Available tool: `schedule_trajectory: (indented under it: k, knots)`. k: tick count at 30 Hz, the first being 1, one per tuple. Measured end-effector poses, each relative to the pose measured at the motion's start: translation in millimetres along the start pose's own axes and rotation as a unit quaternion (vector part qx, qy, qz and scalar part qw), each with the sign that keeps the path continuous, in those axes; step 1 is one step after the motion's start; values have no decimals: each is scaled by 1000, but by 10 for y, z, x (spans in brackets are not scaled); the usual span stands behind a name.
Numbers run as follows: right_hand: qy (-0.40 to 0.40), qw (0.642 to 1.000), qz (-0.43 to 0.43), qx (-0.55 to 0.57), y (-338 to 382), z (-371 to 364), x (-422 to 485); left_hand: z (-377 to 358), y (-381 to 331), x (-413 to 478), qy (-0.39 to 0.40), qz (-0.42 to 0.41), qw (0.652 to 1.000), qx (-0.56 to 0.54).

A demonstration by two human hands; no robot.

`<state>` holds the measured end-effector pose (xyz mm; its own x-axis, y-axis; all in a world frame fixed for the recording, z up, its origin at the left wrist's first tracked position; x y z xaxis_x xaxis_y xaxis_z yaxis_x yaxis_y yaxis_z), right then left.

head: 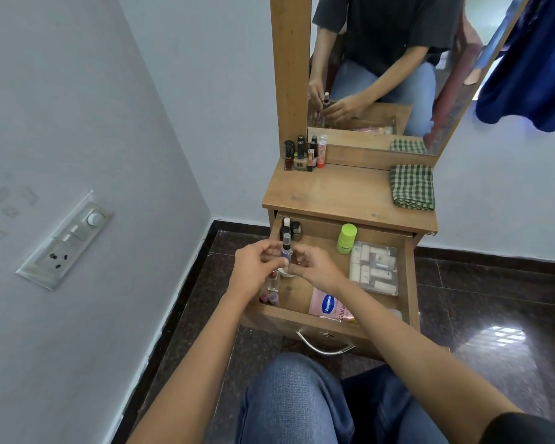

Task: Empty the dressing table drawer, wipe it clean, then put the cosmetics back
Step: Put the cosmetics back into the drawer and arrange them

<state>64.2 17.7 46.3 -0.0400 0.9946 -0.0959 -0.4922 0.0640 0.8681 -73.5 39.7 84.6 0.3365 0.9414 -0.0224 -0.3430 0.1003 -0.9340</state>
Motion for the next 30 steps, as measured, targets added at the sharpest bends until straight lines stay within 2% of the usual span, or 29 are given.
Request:
schedule_trajectory:
  k: [2, 5, 9, 21, 30]
  knots:
    - [-3, 1000, -9, -18, -65, -9, -20, 33, 11, -11, -5, -3, 1000, 12]
    - [-17, 998, -42, -47, -202, 17, -25, 169, 55, -15, -62, -3, 997, 43]
    - [19, 990, -60, -125, -283, -125, 12, 242, 159, -2, -102, 8, 992, 76]
    - [26, 975, -76, -207, -338, -374, 228, 162, 266, 86, -100, 4, 992, 79]
    - [35, 981, -71, -176, -357, -417, 302, 212, 291, 100, -85, 7, 991, 99]
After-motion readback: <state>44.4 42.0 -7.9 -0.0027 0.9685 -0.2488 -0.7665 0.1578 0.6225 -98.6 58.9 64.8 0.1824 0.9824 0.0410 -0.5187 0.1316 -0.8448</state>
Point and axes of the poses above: each hand's wrist, its own x-axis towards the middle knuckle, its own z-axis out of the back of the hand, y = z × x, the point moved 7 cm from there along x, towards the middle knuckle, and after that the axes turned 3 degrees about -x, right-handed, at the moved point
